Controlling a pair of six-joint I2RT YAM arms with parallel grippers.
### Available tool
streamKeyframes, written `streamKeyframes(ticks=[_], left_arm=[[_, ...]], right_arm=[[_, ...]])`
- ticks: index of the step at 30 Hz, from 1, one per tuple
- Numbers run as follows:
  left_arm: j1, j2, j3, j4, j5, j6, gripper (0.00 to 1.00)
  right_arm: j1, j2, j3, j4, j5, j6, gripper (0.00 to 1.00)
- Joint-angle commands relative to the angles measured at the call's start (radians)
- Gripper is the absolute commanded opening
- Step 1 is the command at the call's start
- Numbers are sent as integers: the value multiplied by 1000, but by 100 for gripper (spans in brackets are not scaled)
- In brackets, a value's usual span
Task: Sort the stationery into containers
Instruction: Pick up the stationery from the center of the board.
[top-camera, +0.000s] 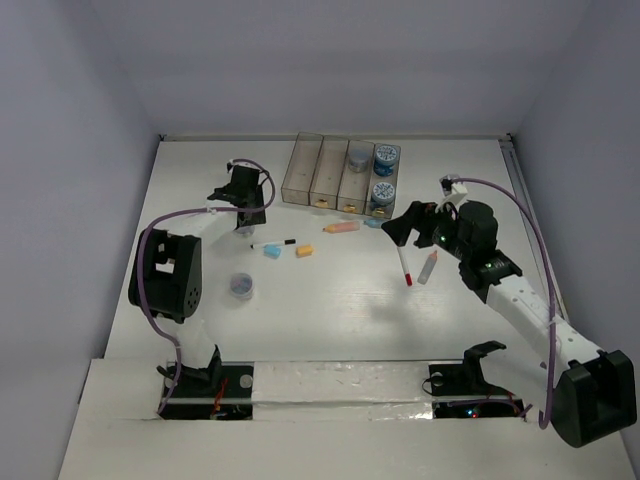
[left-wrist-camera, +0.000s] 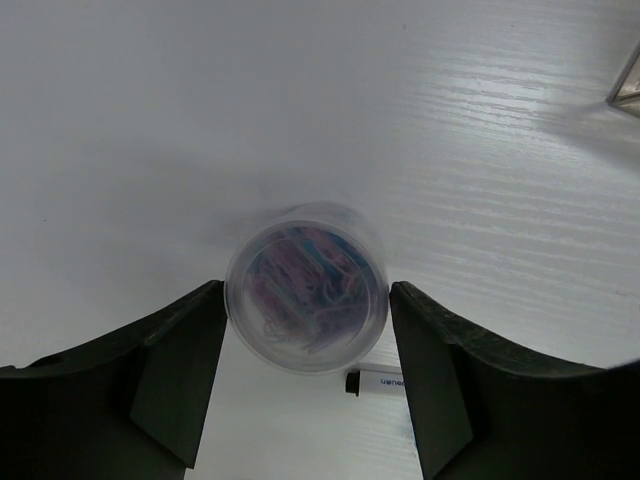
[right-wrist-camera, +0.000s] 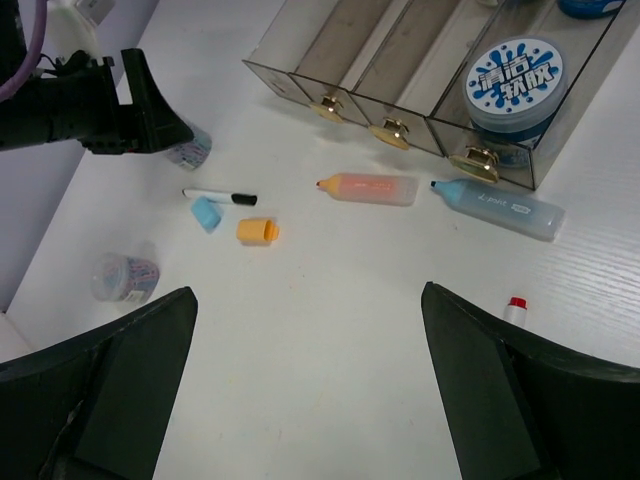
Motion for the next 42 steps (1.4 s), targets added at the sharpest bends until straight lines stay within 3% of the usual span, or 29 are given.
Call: streamKeyframes(ticks=[1,5,9,14,19,30,39,42], left_arm=[[8,4,33,14,-18,2,62],[8,-10,39,2,-28,2,43],[8,-103,85,-21,-33,7,35],[-31,-214,221,-69,18,4,32],[-190,-212,396,-60,13,1,32],[-337,163,798,2,119,-44,31],[-383,430,1099,-57,130,-18,30],[-383,495,1133,-57,127,-15,30]], right_arm=[[9,11,-4,73,-29,9,100],[9,9,-5,73,-29,10,100],[9,15,-4,73,-29,12,100],[9,19,-5,70,-1,9,100],[9,40,-10,72,29,15,100],[9,-26,-34,27,220,10,100],[9,-44,-39,30,237,15,100],[9,-29,-36,29,230,15,100]])
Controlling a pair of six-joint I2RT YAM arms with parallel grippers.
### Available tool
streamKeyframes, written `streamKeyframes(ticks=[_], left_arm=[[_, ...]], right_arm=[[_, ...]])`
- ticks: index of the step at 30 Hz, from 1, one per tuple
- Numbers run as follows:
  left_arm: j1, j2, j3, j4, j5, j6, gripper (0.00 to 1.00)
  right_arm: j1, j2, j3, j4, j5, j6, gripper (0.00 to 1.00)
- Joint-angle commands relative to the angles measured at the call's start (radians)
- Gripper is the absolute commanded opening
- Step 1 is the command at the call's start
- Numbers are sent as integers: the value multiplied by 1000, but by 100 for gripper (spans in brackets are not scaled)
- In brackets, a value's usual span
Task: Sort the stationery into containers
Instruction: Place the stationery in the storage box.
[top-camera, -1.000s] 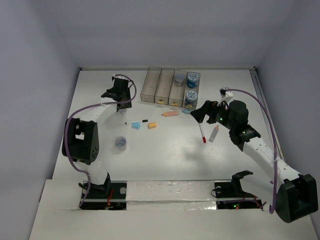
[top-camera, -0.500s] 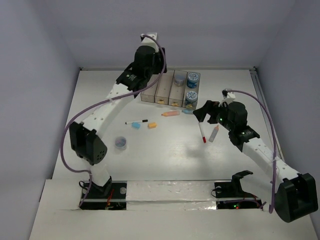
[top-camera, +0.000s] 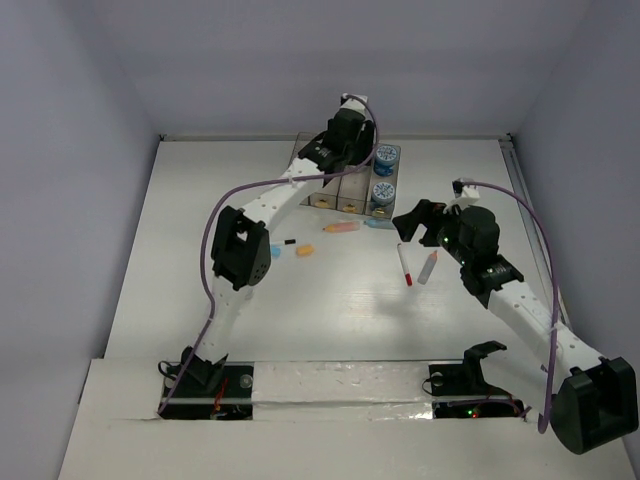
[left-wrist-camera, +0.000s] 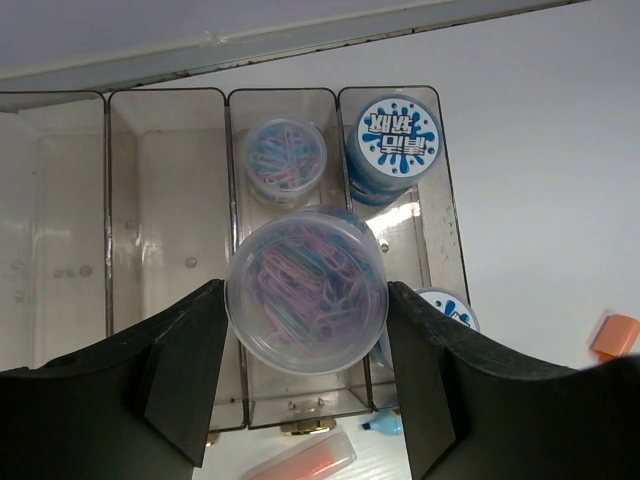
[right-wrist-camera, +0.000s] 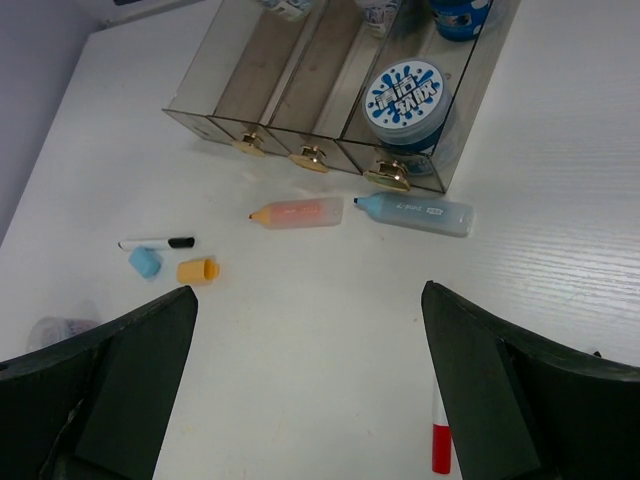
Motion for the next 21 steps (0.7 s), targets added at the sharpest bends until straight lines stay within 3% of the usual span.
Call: streamKeyframes(ticks=[1,21], left_arm=[[-3,4,90,37,-9,9,30],[-3,173,142,69,-27,52,38]], right_arm=[[9,3,0,27,13,-1,100],[9,28,-10,60,-25,7,100]])
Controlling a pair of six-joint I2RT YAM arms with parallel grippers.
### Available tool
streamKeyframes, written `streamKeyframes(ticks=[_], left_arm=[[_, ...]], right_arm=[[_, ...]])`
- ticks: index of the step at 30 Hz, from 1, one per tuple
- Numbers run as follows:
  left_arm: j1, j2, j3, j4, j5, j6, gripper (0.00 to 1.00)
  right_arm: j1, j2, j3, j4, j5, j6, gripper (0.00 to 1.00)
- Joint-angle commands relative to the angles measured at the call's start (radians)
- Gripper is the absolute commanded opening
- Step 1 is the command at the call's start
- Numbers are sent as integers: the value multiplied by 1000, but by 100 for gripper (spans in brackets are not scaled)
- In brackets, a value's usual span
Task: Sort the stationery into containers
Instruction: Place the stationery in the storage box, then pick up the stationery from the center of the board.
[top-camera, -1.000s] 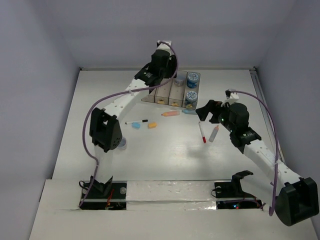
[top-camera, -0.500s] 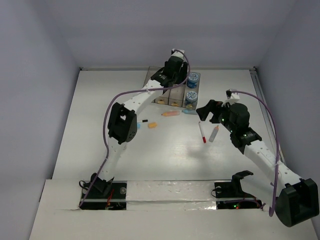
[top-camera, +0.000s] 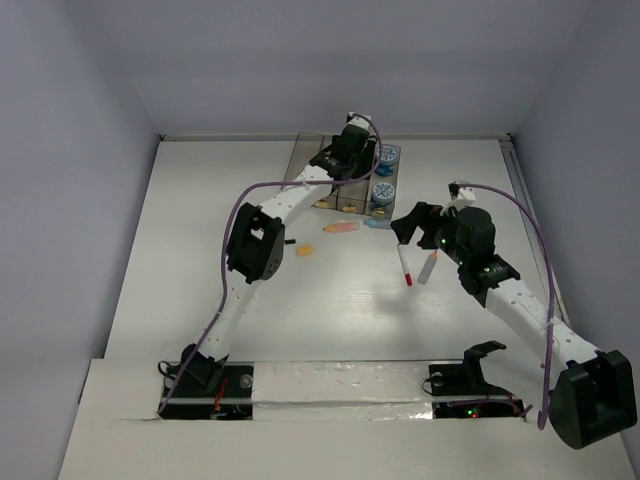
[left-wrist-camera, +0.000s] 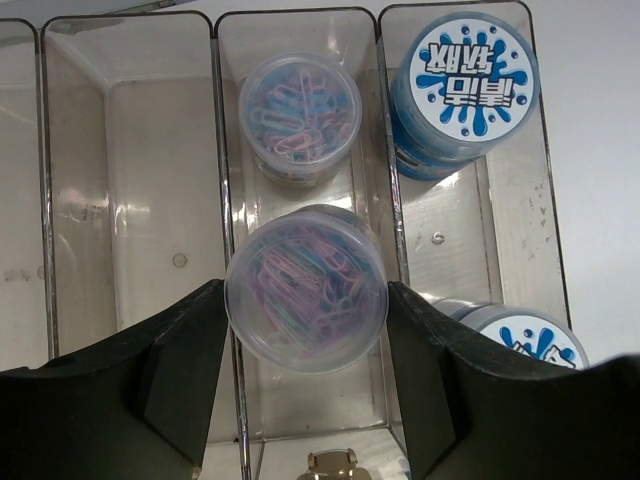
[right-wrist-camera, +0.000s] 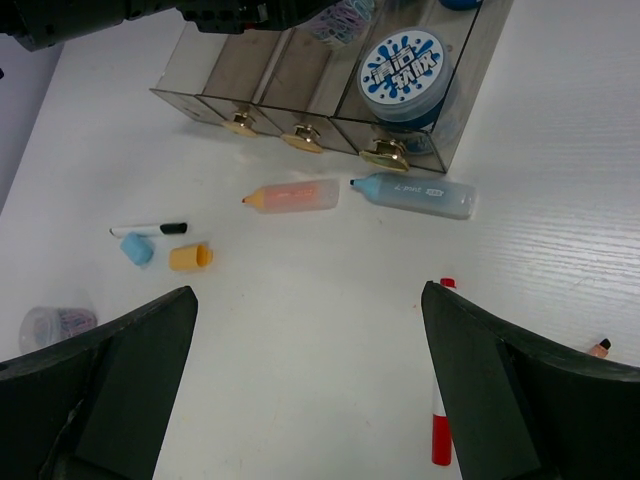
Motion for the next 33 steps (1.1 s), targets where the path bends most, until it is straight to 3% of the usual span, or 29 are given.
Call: streamKeyframes(ticks=[1,5,8,11,12,13,17,24,27,28,33], left_arm=[[3,-4,71,59,-12,24,38],[3,12,91,57,-26,37,51],[3,15,91,59,-32,44,66],[3,18,91,57,-26,47,83],[3,12,93,56,-23,47,97],[3,7,93,56,-21,47,99],[3,-60,102,53,0,51,99],[3,-378,36,71,57,77,99],[3,-611,-187,119,56,60,99],[3,-745,-344,140,45,59,99],[3,-1118,-755,189,-73,63,99]], right_arm=[[9,0,5,57,-7,0,100],[9,3,1,64,-3,-1,100],[9,10,-1,67,-1,-1,100],[9,12,-1,67,0,-3,100],[9,10,-2,69,0,-4,100],[9,10,-1,69,2,-4,100],[9,12,-16,93,-13,-6,100],[9,81,1,138,-156,-26,100],[18,95,7,172,-254,-37,100],[35,99,14,173,-267,-41,100],[176,181,86,141,-297,-102,100]])
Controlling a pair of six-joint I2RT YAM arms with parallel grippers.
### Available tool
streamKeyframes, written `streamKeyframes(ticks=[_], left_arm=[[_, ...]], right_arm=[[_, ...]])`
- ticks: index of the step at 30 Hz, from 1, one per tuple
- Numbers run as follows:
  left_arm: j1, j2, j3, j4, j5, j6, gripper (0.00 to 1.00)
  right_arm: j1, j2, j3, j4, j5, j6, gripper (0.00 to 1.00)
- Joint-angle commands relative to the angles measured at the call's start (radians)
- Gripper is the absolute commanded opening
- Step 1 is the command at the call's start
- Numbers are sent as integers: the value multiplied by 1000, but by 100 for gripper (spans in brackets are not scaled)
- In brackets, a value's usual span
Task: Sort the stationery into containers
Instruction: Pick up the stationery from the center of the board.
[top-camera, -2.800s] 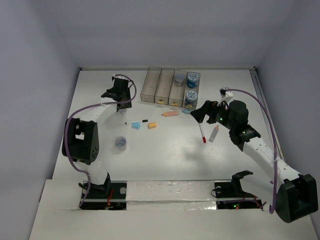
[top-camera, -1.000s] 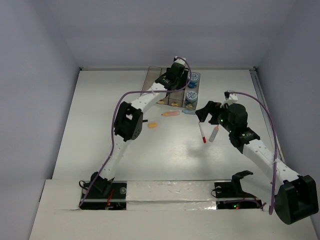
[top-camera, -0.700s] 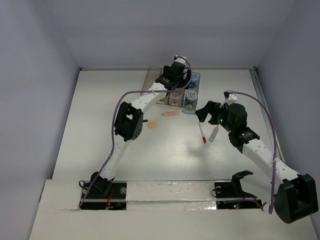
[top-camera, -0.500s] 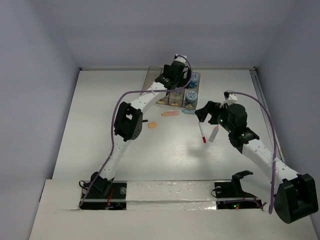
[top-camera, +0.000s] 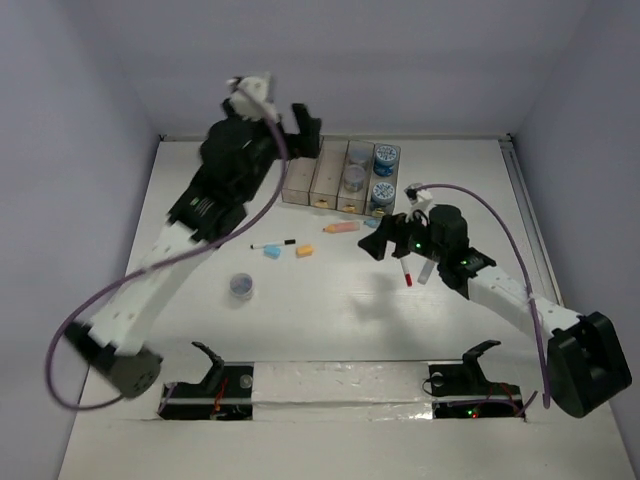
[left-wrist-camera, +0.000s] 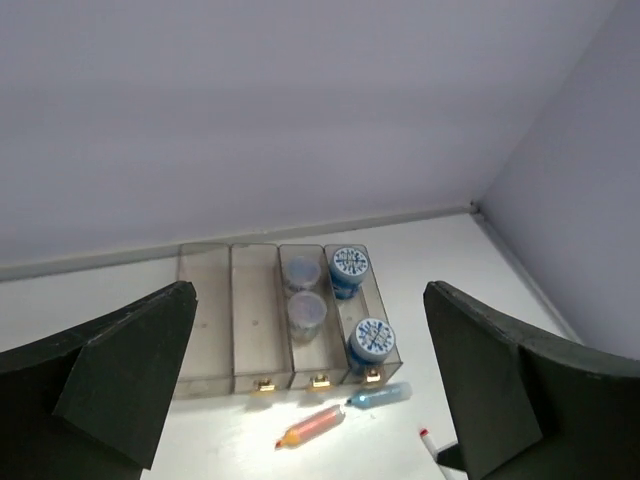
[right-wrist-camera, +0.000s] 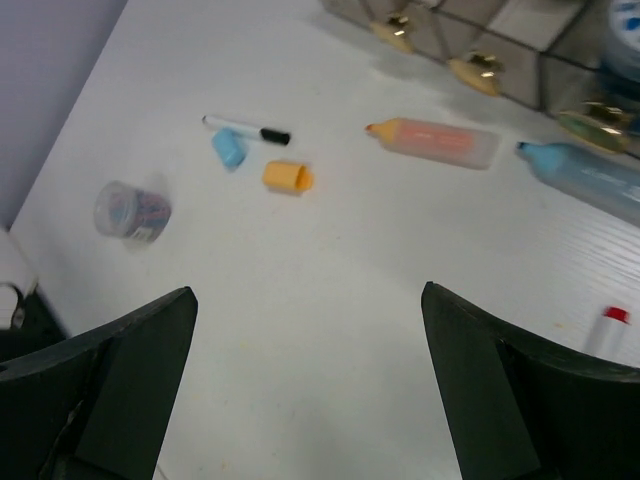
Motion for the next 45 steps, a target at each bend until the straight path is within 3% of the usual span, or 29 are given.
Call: streamKeyframes(ticks=[1,7,12,17,26,36,39,41,42,45], left_arm=[[12,-240,-273,39,-134,6,99],[30,-596,-556,-56,-329,23,99],[31,-765,-662,-130,-397,29,99],[31,-935,-792,-84,-422,20,99],[31,-1138,-864,-44,-426,-26,99],[31,-1150,-884,-25,-361,-34,99],[31,-1150,-886,-21,-354,-34,99],[31,-1155,-889,-21,-347,-34,99],[31,-1153,-890,-19,-345,-34,99],[31,-1149,-892,-19,-338,-34,99]], right_arm=[[112,67,99,13,-47,-70,100],[356,312,319,-101,88,-110,100],[543,527,517,-164,218,-145,100],[690,787,805,-296,339,-191,100],[746,1036,1144,-472,425,-211,100],[764,1128,1255,-489,464,-213,97],[764,1144,1279,-500,479,-214,91],[764,1144,1278,-495,488,-213,76],[764,1144,1278,-494,487,-213,64],[764,1136,1275,-489,493,-205,46]])
